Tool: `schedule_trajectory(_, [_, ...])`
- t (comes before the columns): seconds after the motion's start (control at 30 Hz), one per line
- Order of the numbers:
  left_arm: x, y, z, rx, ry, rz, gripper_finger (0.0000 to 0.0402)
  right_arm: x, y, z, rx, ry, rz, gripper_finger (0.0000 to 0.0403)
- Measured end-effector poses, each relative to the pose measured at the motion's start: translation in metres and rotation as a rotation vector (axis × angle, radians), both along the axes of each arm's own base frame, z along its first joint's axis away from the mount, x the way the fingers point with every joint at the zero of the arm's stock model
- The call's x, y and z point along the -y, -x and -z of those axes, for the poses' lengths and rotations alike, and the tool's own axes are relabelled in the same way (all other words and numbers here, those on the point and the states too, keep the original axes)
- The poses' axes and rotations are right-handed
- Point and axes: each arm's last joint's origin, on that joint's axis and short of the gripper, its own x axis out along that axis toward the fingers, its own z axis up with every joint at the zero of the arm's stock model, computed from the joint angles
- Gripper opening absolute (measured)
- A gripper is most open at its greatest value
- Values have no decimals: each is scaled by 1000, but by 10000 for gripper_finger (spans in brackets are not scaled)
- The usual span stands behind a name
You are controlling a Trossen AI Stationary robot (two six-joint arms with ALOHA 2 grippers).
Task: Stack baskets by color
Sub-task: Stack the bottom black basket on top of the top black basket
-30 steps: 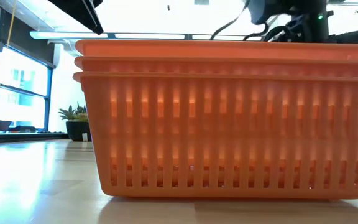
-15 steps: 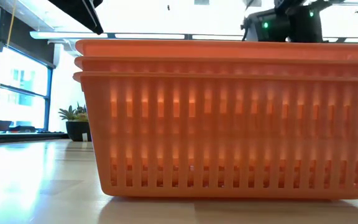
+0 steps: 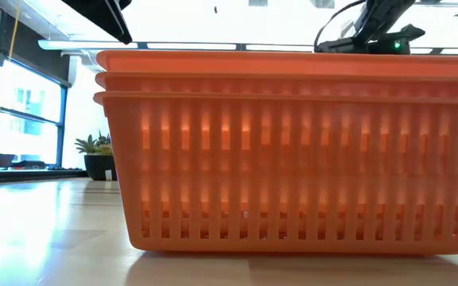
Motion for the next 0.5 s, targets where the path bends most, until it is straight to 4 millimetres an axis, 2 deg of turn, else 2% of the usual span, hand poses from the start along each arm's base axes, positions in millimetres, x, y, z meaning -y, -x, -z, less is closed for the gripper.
schedule_trajectory(0.5, [0, 0, 0, 0, 0, 0, 117, 2, 0, 1, 20, -80, 56, 6])
